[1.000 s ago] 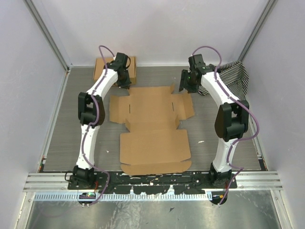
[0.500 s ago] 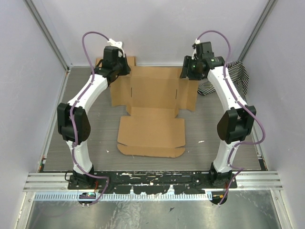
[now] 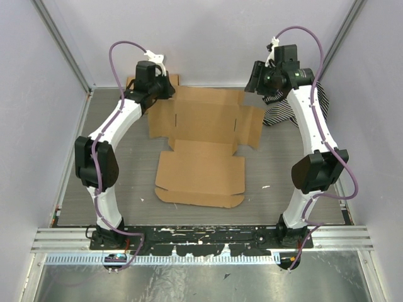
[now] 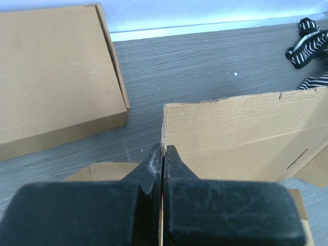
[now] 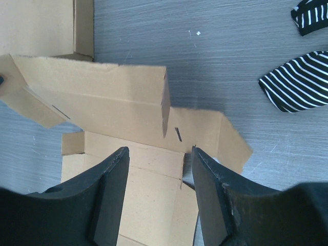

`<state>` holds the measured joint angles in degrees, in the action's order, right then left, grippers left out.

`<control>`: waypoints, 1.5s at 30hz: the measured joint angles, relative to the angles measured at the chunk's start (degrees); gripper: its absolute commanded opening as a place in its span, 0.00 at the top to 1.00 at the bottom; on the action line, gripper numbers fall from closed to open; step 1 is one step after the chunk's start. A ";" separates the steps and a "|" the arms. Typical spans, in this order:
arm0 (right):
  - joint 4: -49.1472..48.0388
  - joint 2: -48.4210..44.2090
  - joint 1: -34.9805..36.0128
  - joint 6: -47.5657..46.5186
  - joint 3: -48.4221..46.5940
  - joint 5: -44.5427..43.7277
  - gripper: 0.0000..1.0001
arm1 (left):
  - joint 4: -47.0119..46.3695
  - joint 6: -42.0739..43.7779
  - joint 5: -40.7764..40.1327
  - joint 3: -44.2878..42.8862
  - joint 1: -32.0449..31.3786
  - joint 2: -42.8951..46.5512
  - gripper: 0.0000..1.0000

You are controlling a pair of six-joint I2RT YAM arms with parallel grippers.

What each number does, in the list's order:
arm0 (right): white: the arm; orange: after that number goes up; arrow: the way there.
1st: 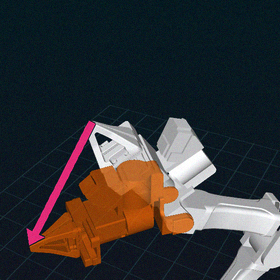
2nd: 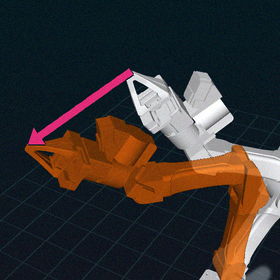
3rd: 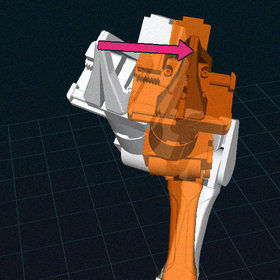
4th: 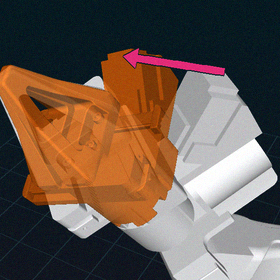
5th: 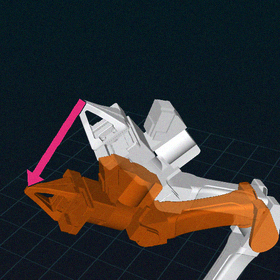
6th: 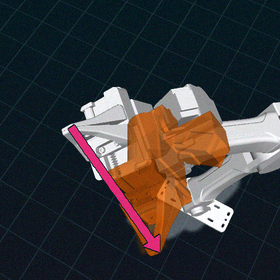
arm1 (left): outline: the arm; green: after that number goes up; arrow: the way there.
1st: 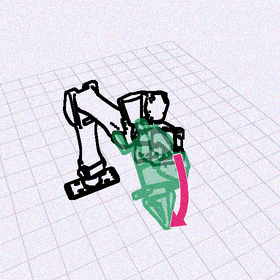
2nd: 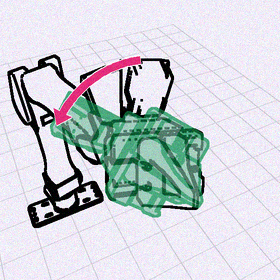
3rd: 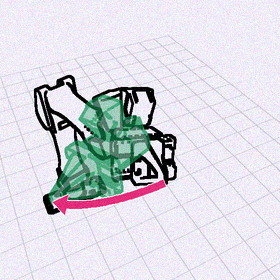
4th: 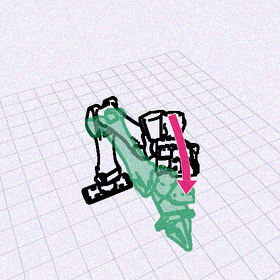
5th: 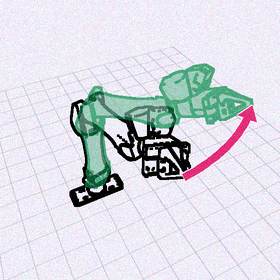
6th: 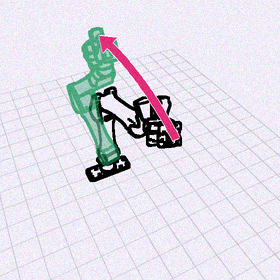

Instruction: Fold the paper box

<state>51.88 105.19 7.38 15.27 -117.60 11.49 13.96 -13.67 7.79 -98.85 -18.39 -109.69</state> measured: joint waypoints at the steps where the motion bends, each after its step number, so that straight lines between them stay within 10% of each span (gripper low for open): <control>1: 0.22 0.52 -0.42 0.02 -0.66 0.46 0.43 | -0.35 0.44 0.57 0.39 -0.07 0.42 1.00; 45: 9.57 4.55 -0.20 -0.42 1.73 4.87 0.67 | -18.49 9.88 3.34 20.85 -4.66 16.37 1.00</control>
<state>61.45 109.73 7.18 14.85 -115.87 16.36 -4.54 -3.79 11.14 -78.00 -23.05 -93.32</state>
